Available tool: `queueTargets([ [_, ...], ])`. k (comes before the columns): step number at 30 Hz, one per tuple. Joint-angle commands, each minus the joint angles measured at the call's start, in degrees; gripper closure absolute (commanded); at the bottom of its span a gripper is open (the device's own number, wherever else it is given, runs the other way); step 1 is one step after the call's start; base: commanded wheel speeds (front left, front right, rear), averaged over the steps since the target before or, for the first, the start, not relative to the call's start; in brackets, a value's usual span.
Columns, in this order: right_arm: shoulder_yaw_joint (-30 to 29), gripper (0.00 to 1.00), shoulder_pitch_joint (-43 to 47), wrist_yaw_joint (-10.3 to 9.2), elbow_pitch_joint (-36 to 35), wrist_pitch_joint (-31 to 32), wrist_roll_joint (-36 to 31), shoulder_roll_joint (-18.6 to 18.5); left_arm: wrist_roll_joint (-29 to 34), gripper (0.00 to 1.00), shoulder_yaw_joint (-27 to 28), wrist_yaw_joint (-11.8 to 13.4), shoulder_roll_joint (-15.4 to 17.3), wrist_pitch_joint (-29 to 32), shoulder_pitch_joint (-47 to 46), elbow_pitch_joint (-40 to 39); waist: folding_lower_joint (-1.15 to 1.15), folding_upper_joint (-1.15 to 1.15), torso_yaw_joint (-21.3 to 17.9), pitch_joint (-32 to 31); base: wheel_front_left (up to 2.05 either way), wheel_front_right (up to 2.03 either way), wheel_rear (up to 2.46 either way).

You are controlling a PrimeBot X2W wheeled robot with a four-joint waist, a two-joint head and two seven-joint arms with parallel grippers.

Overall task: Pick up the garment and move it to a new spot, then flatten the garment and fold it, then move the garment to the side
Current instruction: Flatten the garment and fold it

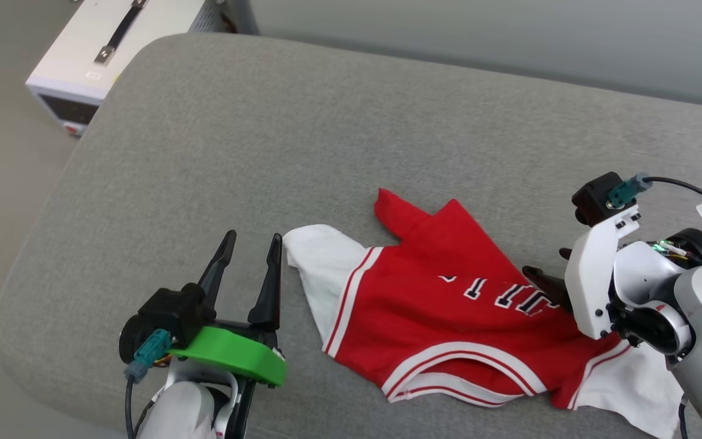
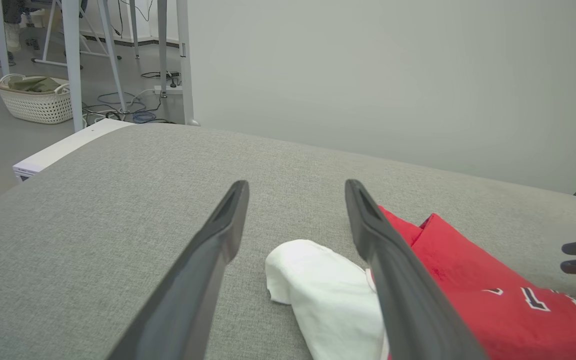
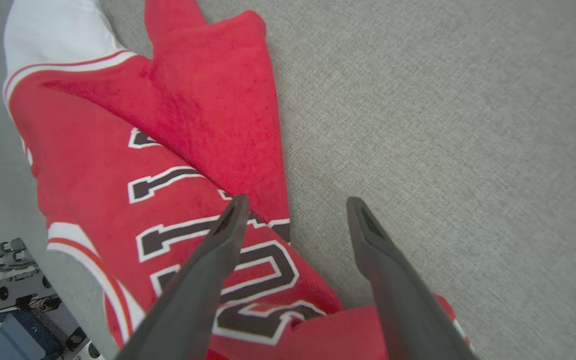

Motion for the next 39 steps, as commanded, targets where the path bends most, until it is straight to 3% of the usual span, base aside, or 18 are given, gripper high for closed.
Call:
queueTargets([
  [1, 0.9, 0.0, -1.3, -0.04, 1.0, 0.6, 1.3, -0.4, 0.4, 0.0, 0.2, -0.3, -0.5, -0.3, -1.0, 0.1, 0.0, 0.0, 3.7, 3.4, 0.0, 0.0, 0.0],
  [14, 8.8, 0.0, -4.8, -0.04, 7.1, 1.3, 8.0, -4.1, 0.2, 0.0, 0.1, -0.9, -1.7, -0.3, -2.3, 0.4, 0.0, 0.0, 8.3, 7.4, 0.0, 0.0, 0.0],
  [15, 9.3, 0.15, -4.9, -0.04, 7.4, 1.3, 8.3, -4.5, 0.2, 0.0, 0.1, -0.9, -1.7, -0.3, -2.3, 0.4, 0.0, 0.0, 8.5, 7.6, 0.0, 0.0, 0.0],
  [17, 10.2, 0.98, -5.3, -0.04, 7.8, 1.1, 8.8, -5.3, 0.1, 0.0, 0.0, -0.9, -1.7, -0.3, -2.4, 0.5, 0.0, 0.0, 8.7, 7.8, 0.0, 0.0, 0.0],
  [23, 11.0, 1.0, -8.1, -0.04, 8.3, -2.7, 9.7, -8.0, -0.6, 0.0, -0.5, -1.0, -1.8, -0.3, -2.3, 0.7, 0.0, 0.0, 9.0, 7.4, 0.0, 0.0, 0.0],
  [29, 12.2, 1.0, -13.8, -0.04, 8.6, -6.1, 7.7, -13.1, -1.4, 0.0, -1.3, -0.8, -1.8, -0.3, -2.6, 0.6, 0.0, 0.0, 9.4, 7.2, 0.0, 0.0, 0.0],
  [39, 22.9, 1.0, -28.7, -0.04, 12.6, -11.7, -1.3, -21.1, -2.9, 0.0, -3.0, -0.5, -1.8, -0.3, -3.7, 0.2, 0.0, 0.0, 11.6, 10.4, 0.0, 0.0, 0.0],
])
